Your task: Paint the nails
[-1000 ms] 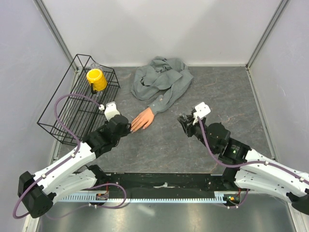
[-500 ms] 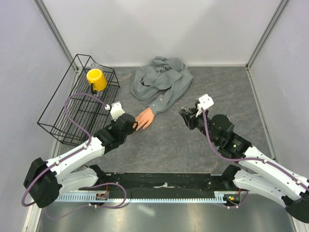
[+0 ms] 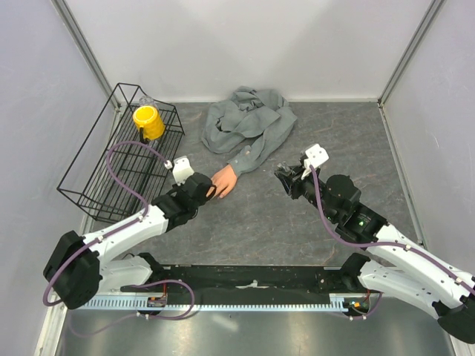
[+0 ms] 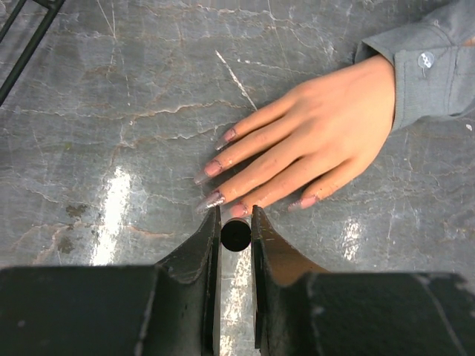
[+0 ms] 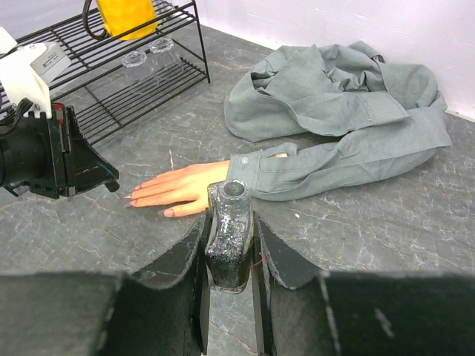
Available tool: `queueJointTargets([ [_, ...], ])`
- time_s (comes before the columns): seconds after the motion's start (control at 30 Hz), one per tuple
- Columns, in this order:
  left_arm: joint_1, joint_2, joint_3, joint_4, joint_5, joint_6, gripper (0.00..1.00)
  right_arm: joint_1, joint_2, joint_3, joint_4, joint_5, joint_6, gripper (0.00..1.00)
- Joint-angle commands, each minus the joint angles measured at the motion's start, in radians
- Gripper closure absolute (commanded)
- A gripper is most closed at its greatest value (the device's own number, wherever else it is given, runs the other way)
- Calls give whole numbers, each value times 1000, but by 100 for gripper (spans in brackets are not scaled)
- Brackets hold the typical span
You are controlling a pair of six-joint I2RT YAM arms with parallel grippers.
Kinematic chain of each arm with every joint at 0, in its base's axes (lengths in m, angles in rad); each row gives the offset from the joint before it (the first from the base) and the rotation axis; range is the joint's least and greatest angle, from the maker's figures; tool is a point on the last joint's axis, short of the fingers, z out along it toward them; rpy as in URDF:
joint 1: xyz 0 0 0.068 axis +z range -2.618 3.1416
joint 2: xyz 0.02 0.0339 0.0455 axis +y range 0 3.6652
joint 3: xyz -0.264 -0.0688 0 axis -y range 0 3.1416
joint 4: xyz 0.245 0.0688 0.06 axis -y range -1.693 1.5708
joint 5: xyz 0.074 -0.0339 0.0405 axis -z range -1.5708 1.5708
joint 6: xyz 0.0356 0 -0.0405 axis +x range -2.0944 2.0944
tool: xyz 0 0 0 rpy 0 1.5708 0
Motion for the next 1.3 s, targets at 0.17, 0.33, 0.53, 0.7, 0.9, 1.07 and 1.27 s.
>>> queueJointTargets([
  [0.17, 30, 22, -9, 83, -33, -24, 98, -10, 4, 16, 45, -35, 10, 100],
  [0.33, 43, 40, -4, 97, -22, -13, 98, -13, 11, 16, 45, -42, 11, 100],
  [0.53, 50, 51, -4, 104, -9, -10, 98, -21, 14, 15, 47, -51, 13, 100],
  [0.7, 52, 65, -4, 118, 10, -7, 98, -24, 18, 15, 51, -60, 14, 100],
  [0.9, 53, 78, -6, 126, 11, -7, 98, -27, 18, 10, 56, -69, 17, 100],
  [1.07, 57, 86, -9, 124, 7, -7, 98, -30, 21, 10, 56, -72, 18, 100],
  [1.27, 60, 85, -19, 130, 7, -10, 98, -35, 24, 10, 59, -83, 19, 100],
])
